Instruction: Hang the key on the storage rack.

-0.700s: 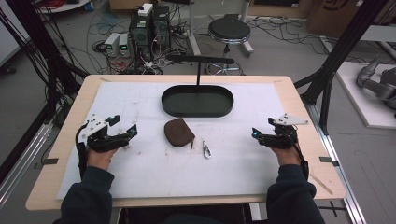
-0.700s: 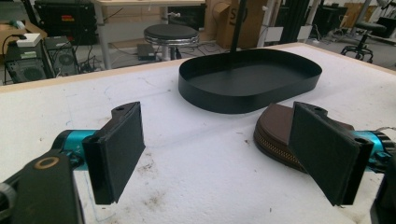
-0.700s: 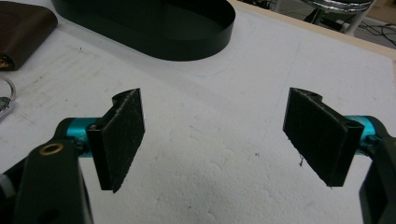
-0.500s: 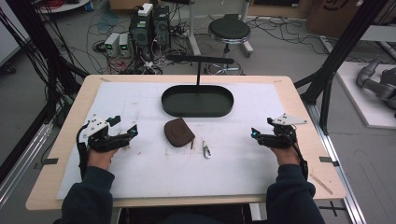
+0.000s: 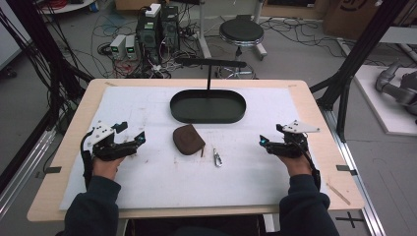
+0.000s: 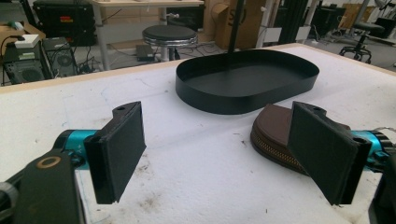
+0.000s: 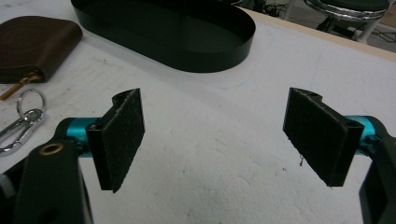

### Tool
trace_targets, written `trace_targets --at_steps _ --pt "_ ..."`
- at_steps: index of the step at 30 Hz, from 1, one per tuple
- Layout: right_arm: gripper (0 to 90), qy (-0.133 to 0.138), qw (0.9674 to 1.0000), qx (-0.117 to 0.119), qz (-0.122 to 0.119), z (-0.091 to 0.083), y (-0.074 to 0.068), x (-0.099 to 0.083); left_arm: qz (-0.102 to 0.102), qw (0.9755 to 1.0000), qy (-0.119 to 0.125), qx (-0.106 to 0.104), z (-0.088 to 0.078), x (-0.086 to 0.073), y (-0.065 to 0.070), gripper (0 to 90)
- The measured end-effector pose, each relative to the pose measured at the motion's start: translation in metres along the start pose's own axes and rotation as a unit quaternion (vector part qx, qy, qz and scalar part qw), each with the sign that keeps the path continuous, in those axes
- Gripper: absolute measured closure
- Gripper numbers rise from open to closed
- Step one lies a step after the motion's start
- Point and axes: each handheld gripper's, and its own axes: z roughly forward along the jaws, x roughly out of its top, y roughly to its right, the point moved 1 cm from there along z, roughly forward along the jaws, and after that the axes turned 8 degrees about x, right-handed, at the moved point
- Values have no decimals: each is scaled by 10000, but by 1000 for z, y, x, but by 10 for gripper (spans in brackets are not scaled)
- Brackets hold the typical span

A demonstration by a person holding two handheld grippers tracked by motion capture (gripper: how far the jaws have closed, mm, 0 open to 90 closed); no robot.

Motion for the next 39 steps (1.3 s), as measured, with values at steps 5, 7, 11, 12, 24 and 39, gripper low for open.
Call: trace_targets --at_steps 5,7,11,12,24,39 --pt "211 65 9997 197 -123 4 -15 9 -40 10000 60 25 -3 1 -2 194" --pt "212 109 9993 271 -217 7 -21 13 -37 10000 46 21 -3 1 -2 194" --pt "224 212 9984 454 -256 10 -31 18 -29 10000 24 10 0 1 -1 194" --pt "254 204 9981 521 -246 11 -34 18 -27 10000 15 1 1 1 -1 194" --pt "380 197 9941 1004 -356 33 -60 31 -42 10000 -15 -28 4 0 -1 197" --pt "577 -957 9793 1638 -711 87 -100 23 -31 9999 -93 -53 6 -2 -2 202"
